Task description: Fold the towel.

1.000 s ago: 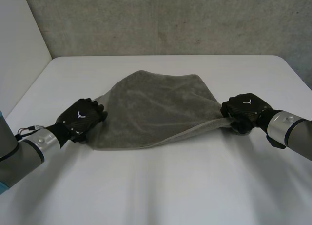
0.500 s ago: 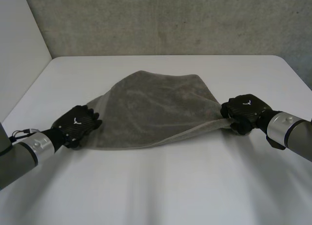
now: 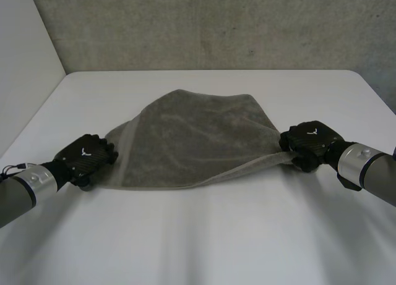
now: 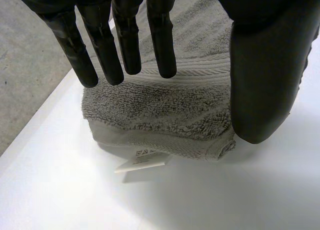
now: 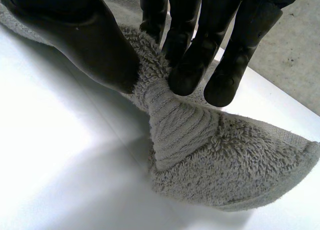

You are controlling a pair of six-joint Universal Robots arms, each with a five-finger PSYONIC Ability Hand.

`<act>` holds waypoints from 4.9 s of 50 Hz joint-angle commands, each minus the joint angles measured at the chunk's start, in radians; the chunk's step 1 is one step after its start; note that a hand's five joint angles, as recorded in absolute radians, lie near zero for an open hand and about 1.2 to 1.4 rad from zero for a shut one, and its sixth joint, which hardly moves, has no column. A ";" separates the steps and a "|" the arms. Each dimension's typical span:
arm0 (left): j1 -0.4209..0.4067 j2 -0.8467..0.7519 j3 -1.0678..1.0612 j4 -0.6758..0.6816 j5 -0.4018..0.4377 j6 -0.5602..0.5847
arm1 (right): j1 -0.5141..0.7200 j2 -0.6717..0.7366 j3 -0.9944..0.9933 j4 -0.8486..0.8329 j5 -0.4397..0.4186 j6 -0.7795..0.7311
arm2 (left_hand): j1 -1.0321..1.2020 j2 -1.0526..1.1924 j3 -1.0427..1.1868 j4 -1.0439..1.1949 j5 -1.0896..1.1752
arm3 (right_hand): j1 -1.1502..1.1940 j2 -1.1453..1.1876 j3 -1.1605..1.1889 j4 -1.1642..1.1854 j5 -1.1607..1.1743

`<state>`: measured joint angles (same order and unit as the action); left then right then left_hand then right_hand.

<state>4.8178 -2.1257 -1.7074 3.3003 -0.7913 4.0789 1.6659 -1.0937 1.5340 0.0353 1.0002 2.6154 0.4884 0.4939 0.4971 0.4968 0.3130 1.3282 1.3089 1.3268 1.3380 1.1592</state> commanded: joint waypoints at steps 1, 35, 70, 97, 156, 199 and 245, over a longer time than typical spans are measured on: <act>-0.001 -0.029 0.008 0.002 0.000 0.000 | 0.000 0.000 0.000 -0.002 0.000 0.002 | 0.033 0.028 0.024 0.025 0.034 | 0.068 0.087 0.069 0.058 0.063; -0.033 0.190 -0.029 -0.054 -0.003 -0.095 | -0.043 -0.153 -0.049 0.158 0.009 0.020 | 0.908 0.902 0.899 0.899 0.909 | 0.068 0.087 0.069 0.058 0.063; -0.193 -0.057 0.639 -0.168 -0.223 -0.710 | 0.130 0.196 -0.841 0.398 0.227 -0.242 | 0.908 0.902 0.899 0.899 0.909 | 0.068 0.087 0.069 0.058 0.063; -0.175 0.046 0.576 0.249 -0.183 -1.033 | 0.141 0.003 -0.562 -0.169 0.105 -0.036 | 0.908 0.902 0.899 0.899 0.909 | 0.068 0.087 0.069 0.058 0.063; -0.052 0.027 0.161 0.140 -0.100 -0.672 | -0.064 0.101 -0.123 0.089 0.184 -0.176 | 0.908 0.902 0.899 0.899 0.909 | -0.188 -0.168 -0.186 -0.198 -0.193; 0.137 0.492 0.138 0.033 0.015 -1.068 | -0.181 -0.266 -0.368 0.328 -0.034 -0.015 | 0.908 0.902 0.899 0.899 0.909 | 0.068 0.087 0.069 0.058 0.063; -0.095 0.004 0.663 0.246 -0.165 -1.211 | 0.048 0.057 -0.616 -0.196 0.071 0.195 | 0.908 0.902 0.899 0.899 0.909 | 0.068 0.087 0.069 0.058 0.063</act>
<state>4.7058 -2.1084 -0.7768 3.4748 -1.0612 2.7841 1.7441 -1.0502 0.7076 -0.1502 1.1675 2.9064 1.3054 1.3488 1.3448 1.3582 1.1636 1.3362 1.3201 1.3344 1.3398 1.1662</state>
